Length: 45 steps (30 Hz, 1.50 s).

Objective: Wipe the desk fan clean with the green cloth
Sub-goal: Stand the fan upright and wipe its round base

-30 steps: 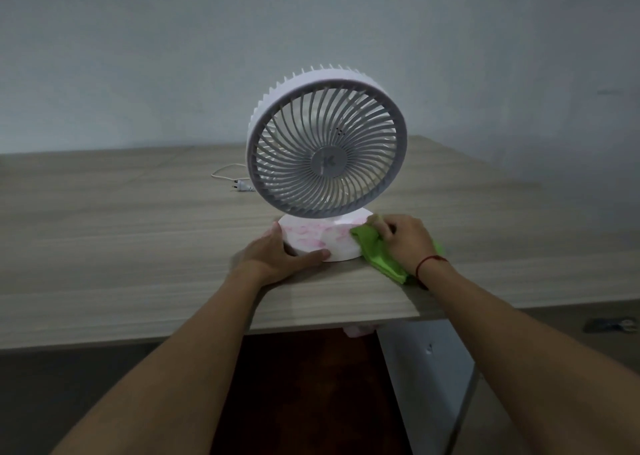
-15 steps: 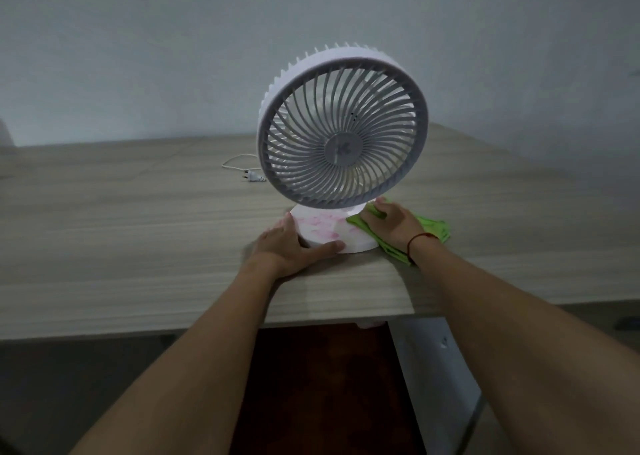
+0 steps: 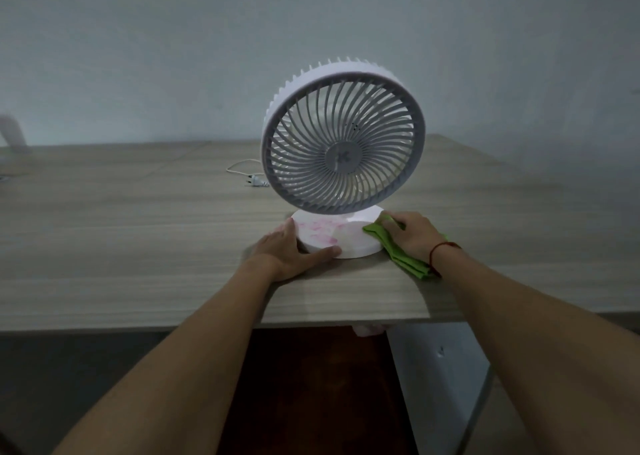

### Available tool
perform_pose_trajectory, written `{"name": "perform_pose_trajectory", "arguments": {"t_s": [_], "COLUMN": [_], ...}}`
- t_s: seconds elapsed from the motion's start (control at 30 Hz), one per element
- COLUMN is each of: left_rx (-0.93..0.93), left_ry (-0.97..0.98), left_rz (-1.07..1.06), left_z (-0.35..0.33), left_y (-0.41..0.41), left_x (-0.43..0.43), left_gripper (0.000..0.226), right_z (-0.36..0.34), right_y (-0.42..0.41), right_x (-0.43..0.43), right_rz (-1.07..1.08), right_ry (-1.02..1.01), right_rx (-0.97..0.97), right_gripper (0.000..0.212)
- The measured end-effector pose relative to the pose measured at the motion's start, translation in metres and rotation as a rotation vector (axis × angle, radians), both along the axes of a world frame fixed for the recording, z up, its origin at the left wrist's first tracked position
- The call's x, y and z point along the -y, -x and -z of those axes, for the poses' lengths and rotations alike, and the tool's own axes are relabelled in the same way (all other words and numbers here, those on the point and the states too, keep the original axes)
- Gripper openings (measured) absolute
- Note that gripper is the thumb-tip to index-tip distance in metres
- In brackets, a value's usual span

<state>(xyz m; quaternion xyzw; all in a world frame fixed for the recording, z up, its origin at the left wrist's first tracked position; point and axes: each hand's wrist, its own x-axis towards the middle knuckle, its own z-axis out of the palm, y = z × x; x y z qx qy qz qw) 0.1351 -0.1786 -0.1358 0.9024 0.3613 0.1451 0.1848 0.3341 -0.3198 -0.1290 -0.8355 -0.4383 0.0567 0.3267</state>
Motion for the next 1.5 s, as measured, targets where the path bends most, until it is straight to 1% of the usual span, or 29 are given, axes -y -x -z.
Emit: {"name": "perform_pose_trajectory", "arguments": {"t_s": [0.13,0.2,0.27,0.33,0.4,0.53,0.63,0.8,0.93,1.1,1.2,1.3,1.4,1.5], "left_rx": [-0.005,-0.007,-0.012,-0.018,-0.038,-0.097,-0.127,-0.206,-0.207,-0.213,-0.201,-0.183,-0.162,-0.145], "left_ry": [-0.016,-0.026,-0.032,-0.030,-0.039,-0.055,-0.053,-0.062,-0.071,-0.084,-0.079,-0.063,-0.059,-0.066], "left_rz": [0.010,0.004,0.007,0.003,-0.026,-0.077,-0.094,-0.115,-0.123,-0.115,-0.105,-0.073,-0.042,-0.038], "left_z": [0.002,0.004,0.005,0.005,0.005,0.008,0.005,0.006,0.008,0.010,0.008,0.005,0.003,0.004], "left_y": [-0.003,-0.004,-0.005,-0.005,-0.005,-0.003,-0.002,-0.004,-0.007,-0.009,-0.008,-0.006,-0.003,-0.004], "left_x": [-0.005,-0.006,-0.006,-0.006,-0.005,-0.001,0.001,-0.001,-0.004,-0.007,-0.007,-0.011,-0.016,-0.018], "left_gripper": [0.119,0.120,0.121,0.123,0.127,0.135,0.138,0.137,0.135,0.136,0.136,0.133,0.128,0.131], "right_z": [-0.004,-0.004,-0.003,-0.002,0.003,0.014,0.013,0.008,0.002,-0.001,0.001,0.009,0.012,0.009], "right_y": [0.003,0.009,0.015,0.023,0.034,0.047,0.038,0.010,0.004,0.024,0.035,0.047,0.049,0.032], "right_x": [-0.027,-0.040,-0.046,-0.043,-0.038,-0.023,-0.007,-0.004,-0.028,-0.054,-0.047,-0.032,-0.016,-0.005], "right_rz": [0.002,-0.012,0.010,0.023,-0.014,-0.102,-0.139,-0.018,0.049,0.030,-0.026,-0.091,-0.165,-0.145], "right_ry": [0.094,0.155,0.175,0.161,0.107,-0.010,0.008,0.083,0.116,0.132,0.086,-0.007,-0.059,-0.065], "right_rx": [-0.016,0.024,0.078,0.129,0.169,0.133,0.048,0.080,0.052,0.148,0.162,0.181,0.122,0.131], "right_gripper": [0.048,0.048,0.048,0.046,0.043,0.045,0.049,0.053,0.054,0.042,0.041,0.040,0.040,0.039]}}
